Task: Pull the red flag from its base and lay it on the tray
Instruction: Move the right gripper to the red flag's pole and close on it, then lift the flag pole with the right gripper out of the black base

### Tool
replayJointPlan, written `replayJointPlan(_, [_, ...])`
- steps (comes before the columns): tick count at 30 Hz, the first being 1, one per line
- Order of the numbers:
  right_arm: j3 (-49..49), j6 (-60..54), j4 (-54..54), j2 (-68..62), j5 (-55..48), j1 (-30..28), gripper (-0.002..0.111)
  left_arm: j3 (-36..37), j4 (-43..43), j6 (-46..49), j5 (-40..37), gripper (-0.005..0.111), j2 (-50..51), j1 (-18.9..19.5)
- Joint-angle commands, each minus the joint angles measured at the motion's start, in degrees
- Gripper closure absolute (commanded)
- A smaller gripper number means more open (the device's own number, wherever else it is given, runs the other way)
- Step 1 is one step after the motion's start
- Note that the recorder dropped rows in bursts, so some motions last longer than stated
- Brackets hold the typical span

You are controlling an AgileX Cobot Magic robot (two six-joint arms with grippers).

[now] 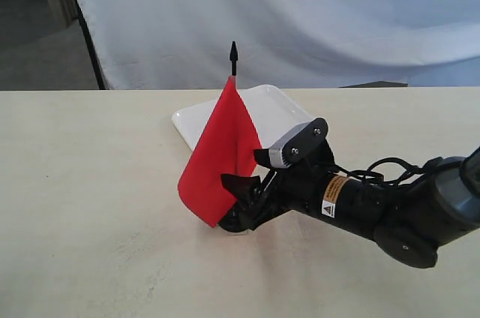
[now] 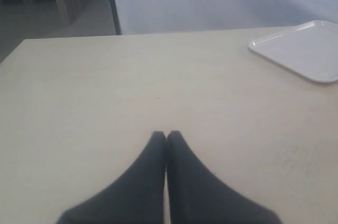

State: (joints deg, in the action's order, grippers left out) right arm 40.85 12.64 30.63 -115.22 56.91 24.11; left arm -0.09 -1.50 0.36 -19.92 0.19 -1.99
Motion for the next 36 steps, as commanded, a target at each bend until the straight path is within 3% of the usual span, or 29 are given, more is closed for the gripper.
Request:
replayJointPlan(1, [0.5, 0.5, 0.7, -1.1, 0.2, 0.7, 0.041, 0.1, -0.1, -0.4, 0.3, 0.107, -0.2, 0.1])
replayJointPlan(26, [2.7, 0.5, 0.5, -4.4, -0.3, 2.3, 0.042, 0.1, -0.1, -0.4, 0.3, 0.107, -0.2, 0.1])
replayJointPlan(28, [2.7, 0.5, 0.5, -4.4, -0.3, 2.3, 0.05, 0.1, -0.1, -0.4, 0.3, 0.107, -0.2, 0.1])
replayJointPlan(36, [2.7, 0.5, 0.5, -4.4, -0.3, 2.3, 0.1, 0.1, -0.1, -0.4, 0.3, 0.107, -0.2, 0.1])
